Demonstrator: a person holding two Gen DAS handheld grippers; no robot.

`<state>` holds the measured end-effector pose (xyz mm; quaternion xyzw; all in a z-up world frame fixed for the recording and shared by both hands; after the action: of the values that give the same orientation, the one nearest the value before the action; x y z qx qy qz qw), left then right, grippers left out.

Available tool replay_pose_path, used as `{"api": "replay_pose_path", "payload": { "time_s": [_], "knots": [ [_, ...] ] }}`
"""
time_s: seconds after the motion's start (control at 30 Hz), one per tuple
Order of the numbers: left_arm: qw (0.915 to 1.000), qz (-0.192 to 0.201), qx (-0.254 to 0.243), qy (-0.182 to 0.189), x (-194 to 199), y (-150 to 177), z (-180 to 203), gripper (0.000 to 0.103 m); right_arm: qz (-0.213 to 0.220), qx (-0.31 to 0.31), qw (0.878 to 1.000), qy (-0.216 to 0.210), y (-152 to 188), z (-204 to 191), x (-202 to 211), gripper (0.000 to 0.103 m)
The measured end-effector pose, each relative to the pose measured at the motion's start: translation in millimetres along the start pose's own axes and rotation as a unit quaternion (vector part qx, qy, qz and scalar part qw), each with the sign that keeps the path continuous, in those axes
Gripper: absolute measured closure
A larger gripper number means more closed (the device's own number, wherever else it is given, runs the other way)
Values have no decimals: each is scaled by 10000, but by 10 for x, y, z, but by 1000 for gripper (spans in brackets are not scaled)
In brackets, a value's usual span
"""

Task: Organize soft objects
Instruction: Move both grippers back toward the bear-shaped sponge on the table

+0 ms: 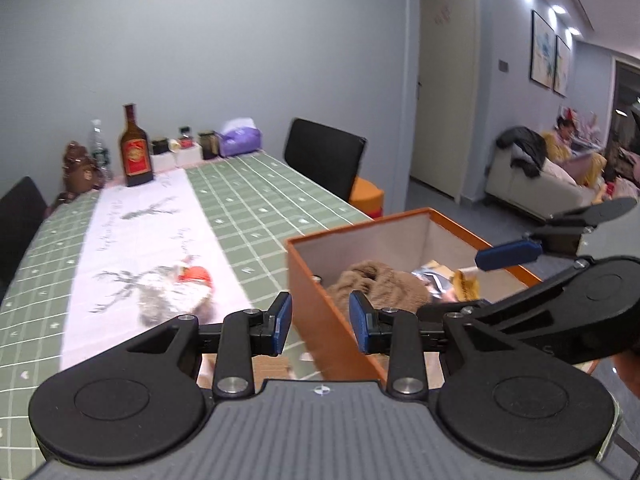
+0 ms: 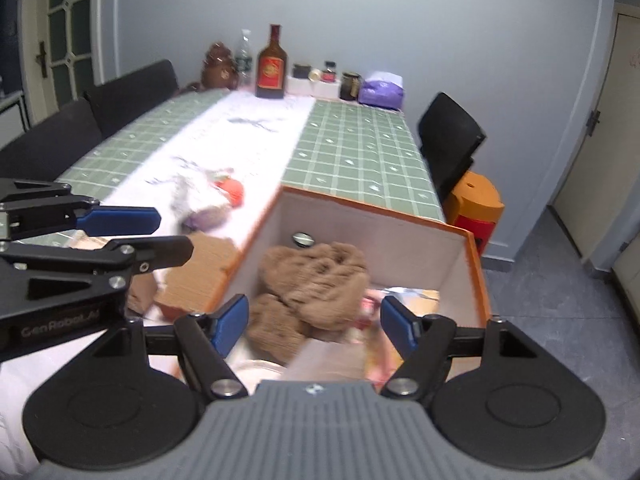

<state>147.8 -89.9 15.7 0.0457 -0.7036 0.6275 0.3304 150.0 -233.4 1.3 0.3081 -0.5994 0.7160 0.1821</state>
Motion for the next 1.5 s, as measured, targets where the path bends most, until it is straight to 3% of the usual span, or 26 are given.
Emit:
{"api": "replay_pose_path", "payload": {
  "time_s": [0.3,0.67,1.07,1.5],
  "knots": [
    [9980,19,476,-414,255,28,-465,58,150,149,9989,-418,-98,-490,98,31],
    [9919,-280,1064,-643,382,47,-1157,58,-344,-351,9935,-1023,-382,-885,-227,31],
    [9872,-768,1154,-783,-90,66,-1491,58,-1123,221,9894,-892,-690,-1158,-1072,32],
    [9832,-1231,1021,-881,-660,48,-1632,58,-2179,-111,9729,-758,-819,-1147,-1975,32]
  ]
}}
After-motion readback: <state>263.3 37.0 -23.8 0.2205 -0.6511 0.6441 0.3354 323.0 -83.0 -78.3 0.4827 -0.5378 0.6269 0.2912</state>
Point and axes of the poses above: each gripper's, at about its wrist camera, not at the fingertips, and x roughly against the way its jaws point, z to its right, y to its underside, the point moved 1 cm from there along -x, roughly the way its jaws point, and after that the axes turned 1 degree about -z, right-handed, at the moved point
